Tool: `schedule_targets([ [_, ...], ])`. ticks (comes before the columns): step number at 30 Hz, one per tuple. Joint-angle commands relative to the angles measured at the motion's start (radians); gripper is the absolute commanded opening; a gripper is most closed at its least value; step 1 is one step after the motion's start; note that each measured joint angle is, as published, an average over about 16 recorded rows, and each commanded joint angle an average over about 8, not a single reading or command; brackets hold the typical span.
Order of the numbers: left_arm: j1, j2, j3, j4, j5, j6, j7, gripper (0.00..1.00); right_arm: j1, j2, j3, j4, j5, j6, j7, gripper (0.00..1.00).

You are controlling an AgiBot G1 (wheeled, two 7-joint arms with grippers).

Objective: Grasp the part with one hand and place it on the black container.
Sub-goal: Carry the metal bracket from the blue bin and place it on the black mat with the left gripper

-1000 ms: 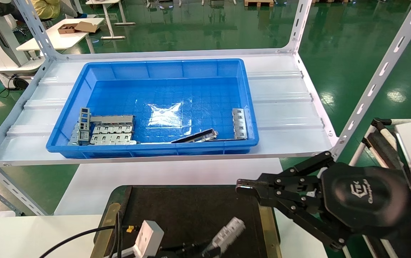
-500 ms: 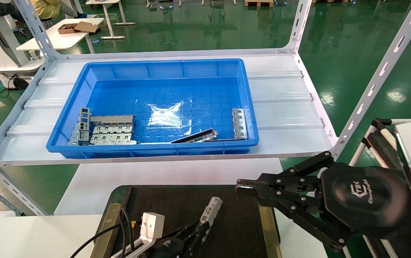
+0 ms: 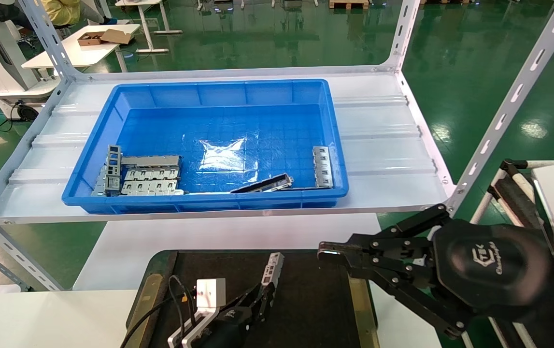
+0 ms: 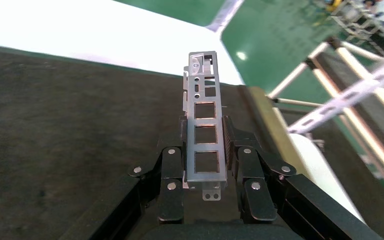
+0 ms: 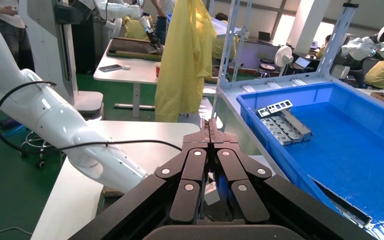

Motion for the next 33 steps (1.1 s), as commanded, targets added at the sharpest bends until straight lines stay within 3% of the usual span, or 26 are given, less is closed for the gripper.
schedule_targets([
  [1, -0.012, 0.017, 0.019, 0.021, -0.009, -0.040, 0.003, 0.00, 0.000, 0.000, 0.000, 0.000, 0.000, 0.000, 0.000, 0.00],
  [15, -0.101, 0.054, 0.170, 0.085, -0.212, -0.190, 0.070, 0.00, 0.000, 0.000, 0.000, 0.000, 0.000, 0.000, 0.000, 0.00],
  [29, -0.223, 0.028, 0.380, 0.017, -0.545, -0.350, 0.233, 0.00, 0.000, 0.000, 0.000, 0.000, 0.000, 0.000, 0.000, 0.00],
  [30, -0.231, 0.026, 0.390, 0.008, -0.562, -0.360, 0.243, 0.01, 0.000, 0.000, 0.000, 0.000, 0.000, 0.000, 0.000, 0.00],
  [32, -0.244, 0.021, 0.405, -0.010, -0.590, -0.377, 0.259, 0.23, 0.000, 0.000, 0.000, 0.000, 0.000, 0.000, 0.000, 0.08],
  [33, -0.249, 0.019, 0.410, -0.017, -0.601, -0.384, 0.265, 0.36, 0.000, 0.000, 0.000, 0.000, 0.000, 0.000, 0.000, 0.18],
])
